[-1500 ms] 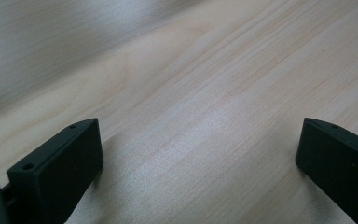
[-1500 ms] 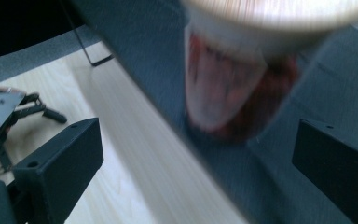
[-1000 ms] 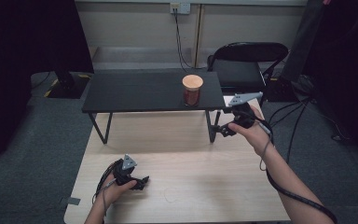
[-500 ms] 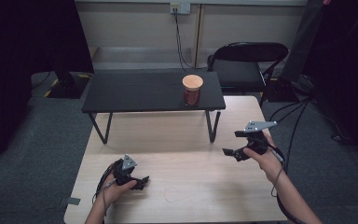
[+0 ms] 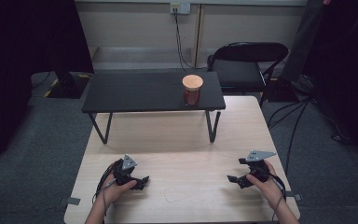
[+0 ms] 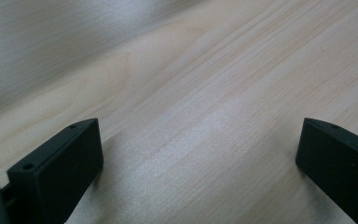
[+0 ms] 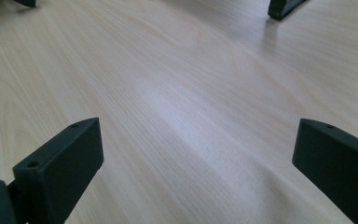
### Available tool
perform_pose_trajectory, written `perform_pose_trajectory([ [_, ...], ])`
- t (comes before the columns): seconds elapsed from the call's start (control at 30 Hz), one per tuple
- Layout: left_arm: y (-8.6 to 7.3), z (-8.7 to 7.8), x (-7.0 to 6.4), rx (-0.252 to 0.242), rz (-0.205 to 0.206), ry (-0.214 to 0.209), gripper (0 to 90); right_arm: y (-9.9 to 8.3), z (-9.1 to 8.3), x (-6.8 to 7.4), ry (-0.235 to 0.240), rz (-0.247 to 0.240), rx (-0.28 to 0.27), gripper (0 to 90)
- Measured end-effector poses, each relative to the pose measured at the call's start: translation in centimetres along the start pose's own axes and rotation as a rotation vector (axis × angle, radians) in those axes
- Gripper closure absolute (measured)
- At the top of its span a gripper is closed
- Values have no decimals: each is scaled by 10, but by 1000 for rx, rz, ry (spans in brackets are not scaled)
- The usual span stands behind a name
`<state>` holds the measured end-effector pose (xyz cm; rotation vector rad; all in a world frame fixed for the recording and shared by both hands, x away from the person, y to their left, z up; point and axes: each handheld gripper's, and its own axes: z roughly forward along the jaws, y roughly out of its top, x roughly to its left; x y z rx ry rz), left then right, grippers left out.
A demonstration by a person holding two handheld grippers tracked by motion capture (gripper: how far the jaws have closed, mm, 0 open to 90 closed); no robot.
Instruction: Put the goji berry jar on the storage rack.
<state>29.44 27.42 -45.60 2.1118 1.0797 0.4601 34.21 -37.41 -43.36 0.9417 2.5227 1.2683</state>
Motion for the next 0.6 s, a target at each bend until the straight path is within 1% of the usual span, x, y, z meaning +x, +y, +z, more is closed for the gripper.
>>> perform_pose_trajectory([
  [0.03, 0, 0, 0, 0, -1, 0, 0, -3, 1, 0, -1, 5, -2, 10],
  [0.1, 0, 0, 0, 0, 0, 0, 0, -6, 2, 1, -9, -5, 5, 10],
  [0.23, 0, 0, 0, 0, 0, 0, 0, -13, 3, -1, 0, -12, -14, 9],
  [0.27, 0, 0, 0, 0, -1, 0, 0, -15, 3, 0, -6, -17, -17, 10],
  [0.33, 0, 0, 0, 0, 0, 0, 0, -16, 3, 1, -15, -22, -9, 9],
  [0.47, 0, 0, 0, 0, 0, 0, 0, -20, 4, 2, -20, -16, -3, 10],
  [0.6, 0, 0, 0, 0, -1, 0, 0, -20, 6, 1, -23, -19, 12, 10],
])
